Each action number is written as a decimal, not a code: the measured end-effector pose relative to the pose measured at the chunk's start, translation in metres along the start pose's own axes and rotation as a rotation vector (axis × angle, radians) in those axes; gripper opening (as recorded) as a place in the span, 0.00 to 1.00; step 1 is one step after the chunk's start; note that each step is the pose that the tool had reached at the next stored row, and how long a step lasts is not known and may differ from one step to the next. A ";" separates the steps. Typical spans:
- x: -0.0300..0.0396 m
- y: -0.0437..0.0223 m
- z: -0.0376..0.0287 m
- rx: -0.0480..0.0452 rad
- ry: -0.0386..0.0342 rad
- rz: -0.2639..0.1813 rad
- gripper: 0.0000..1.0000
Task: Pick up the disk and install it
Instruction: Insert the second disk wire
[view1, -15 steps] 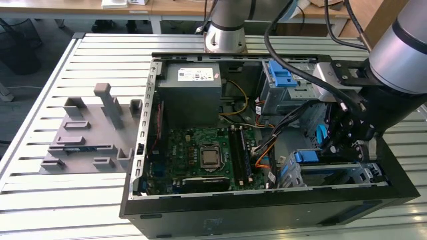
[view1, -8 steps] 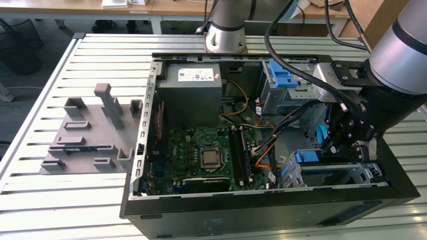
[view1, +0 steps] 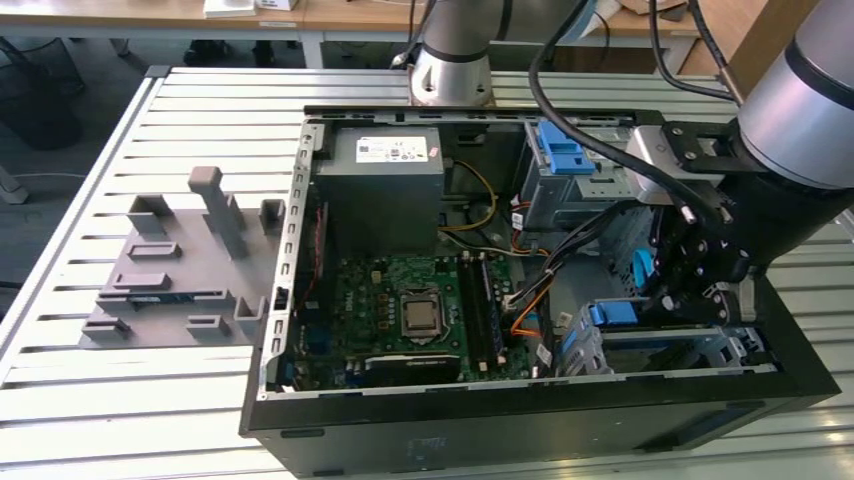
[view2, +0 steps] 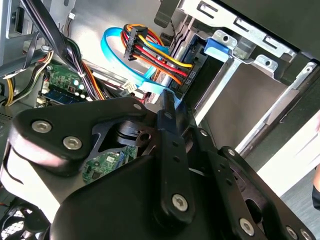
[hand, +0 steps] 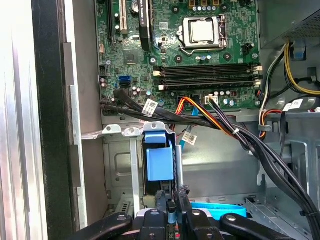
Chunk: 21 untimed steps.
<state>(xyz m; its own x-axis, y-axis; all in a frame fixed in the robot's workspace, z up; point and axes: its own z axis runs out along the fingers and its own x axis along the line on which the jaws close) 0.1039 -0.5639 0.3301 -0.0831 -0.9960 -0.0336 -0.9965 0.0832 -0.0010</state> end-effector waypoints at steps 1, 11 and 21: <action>0.0000 0.0000 -0.0004 0.0000 0.0001 0.000 0.24; -0.0003 0.0000 -0.0075 -0.0006 0.0000 0.000 0.24; -0.0005 -0.0004 -0.0134 -0.0030 0.0001 0.000 0.11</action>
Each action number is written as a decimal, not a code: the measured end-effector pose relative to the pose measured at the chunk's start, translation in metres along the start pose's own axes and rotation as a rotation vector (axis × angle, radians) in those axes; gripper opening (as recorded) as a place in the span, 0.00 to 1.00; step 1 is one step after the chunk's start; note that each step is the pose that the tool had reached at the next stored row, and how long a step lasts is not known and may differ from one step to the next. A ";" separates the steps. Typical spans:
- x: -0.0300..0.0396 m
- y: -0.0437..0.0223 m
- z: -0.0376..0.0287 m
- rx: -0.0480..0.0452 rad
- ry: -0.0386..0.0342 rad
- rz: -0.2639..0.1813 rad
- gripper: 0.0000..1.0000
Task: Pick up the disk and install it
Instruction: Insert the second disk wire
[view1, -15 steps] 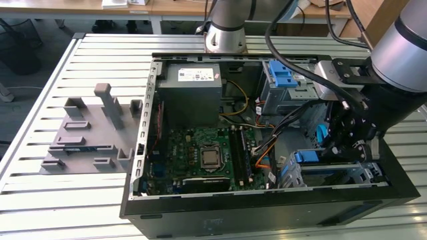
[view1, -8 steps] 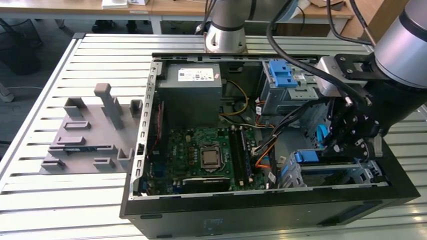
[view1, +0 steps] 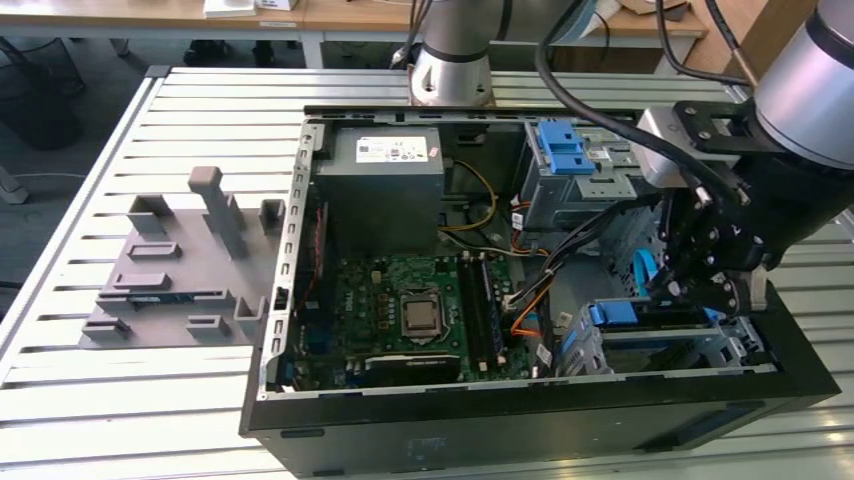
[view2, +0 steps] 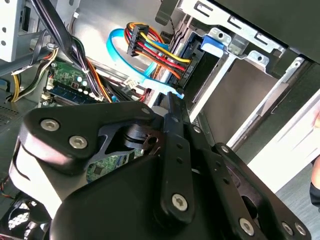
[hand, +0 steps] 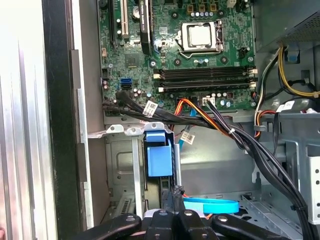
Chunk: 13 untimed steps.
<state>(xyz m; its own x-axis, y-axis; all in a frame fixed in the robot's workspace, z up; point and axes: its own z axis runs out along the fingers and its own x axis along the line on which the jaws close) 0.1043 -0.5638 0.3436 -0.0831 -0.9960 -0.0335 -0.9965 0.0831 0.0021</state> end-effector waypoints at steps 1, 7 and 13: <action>-0.0001 -0.0007 -0.0001 -0.0001 0.0003 0.000 0.11; -0.0003 -0.0048 0.0028 -0.0005 0.0002 0.000 0.11; -0.0002 -0.0065 0.0070 -0.0005 0.0002 0.000 0.11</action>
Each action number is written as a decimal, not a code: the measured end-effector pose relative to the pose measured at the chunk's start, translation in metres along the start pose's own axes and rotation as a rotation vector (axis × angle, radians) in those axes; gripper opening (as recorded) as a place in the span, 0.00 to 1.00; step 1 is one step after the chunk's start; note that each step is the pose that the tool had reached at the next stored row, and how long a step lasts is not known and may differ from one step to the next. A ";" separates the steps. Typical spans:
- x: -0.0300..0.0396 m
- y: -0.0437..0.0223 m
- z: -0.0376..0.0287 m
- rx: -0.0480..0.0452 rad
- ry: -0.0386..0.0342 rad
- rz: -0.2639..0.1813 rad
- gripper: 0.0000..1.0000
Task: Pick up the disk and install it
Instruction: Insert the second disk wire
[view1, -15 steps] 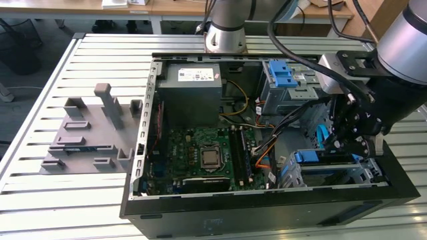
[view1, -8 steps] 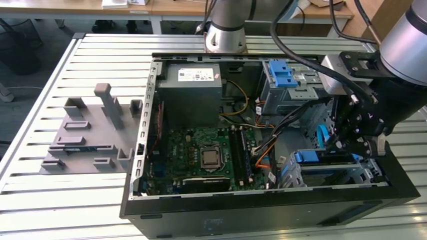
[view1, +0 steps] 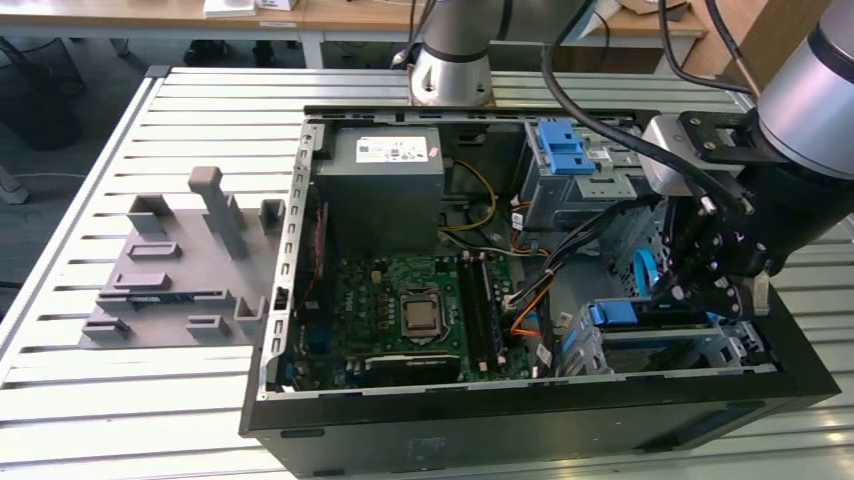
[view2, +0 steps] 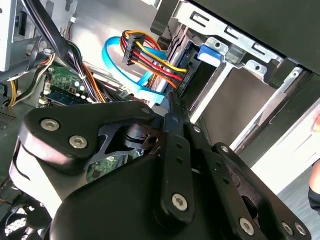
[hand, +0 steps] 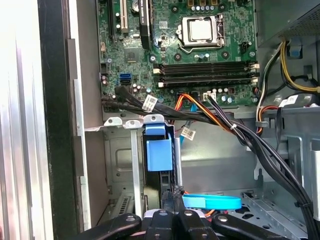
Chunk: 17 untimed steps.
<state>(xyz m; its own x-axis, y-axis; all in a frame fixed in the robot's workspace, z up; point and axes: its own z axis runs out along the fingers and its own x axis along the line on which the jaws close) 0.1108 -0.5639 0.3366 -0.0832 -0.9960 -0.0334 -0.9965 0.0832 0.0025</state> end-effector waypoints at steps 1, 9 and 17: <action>0.0000 -0.0002 0.0007 0.0000 0.0002 0.000 0.11; 0.0000 -0.0006 0.0020 0.0000 -0.0001 0.000 0.11; -0.0001 -0.0006 -0.0023 0.0000 0.0000 0.000 0.11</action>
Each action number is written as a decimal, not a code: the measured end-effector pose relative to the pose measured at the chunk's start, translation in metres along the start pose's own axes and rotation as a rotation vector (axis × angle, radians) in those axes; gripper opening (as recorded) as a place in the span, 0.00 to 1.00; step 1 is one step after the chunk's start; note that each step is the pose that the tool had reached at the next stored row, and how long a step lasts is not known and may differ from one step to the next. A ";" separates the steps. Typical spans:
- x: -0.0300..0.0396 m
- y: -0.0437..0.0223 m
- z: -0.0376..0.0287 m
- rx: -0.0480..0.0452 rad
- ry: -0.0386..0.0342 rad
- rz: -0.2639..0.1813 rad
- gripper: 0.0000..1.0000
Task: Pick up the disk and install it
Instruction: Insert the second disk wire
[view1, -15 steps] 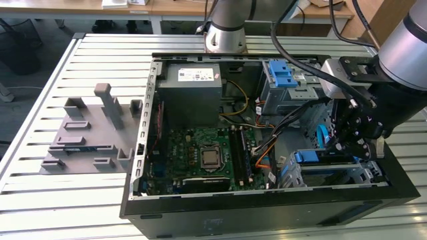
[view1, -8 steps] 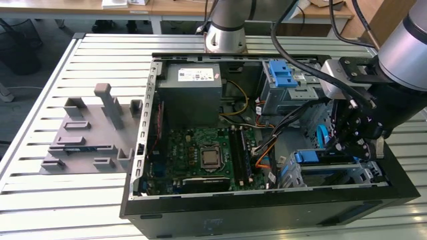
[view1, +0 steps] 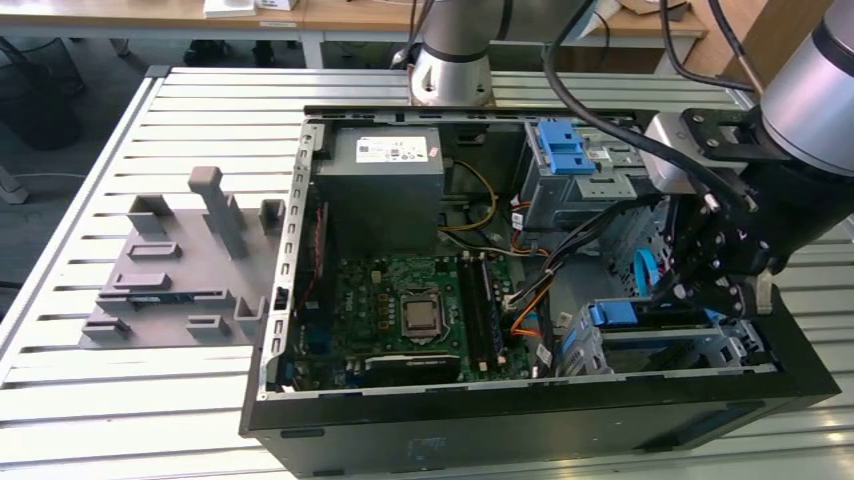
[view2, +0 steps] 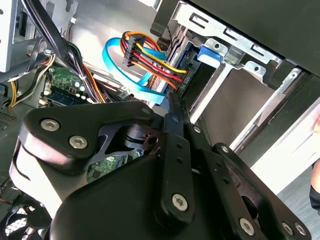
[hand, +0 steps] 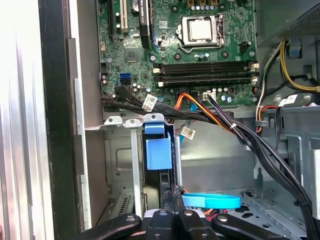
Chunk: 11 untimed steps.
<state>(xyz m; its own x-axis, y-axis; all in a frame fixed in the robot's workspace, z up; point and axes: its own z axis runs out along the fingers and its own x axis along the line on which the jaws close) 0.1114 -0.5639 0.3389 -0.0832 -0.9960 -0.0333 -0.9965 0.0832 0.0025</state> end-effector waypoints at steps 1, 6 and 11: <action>0.0000 0.0000 -0.0007 0.0000 0.0001 0.000 0.11; -0.0002 0.0000 -0.0062 -0.0006 0.0000 0.000 0.11; -0.0004 0.0000 -0.0133 -0.0028 0.0001 0.000 0.11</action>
<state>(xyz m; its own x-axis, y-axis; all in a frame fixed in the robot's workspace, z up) 0.1114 -0.5639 0.3522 -0.0833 -0.9960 -0.0332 -0.9965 0.0832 0.0054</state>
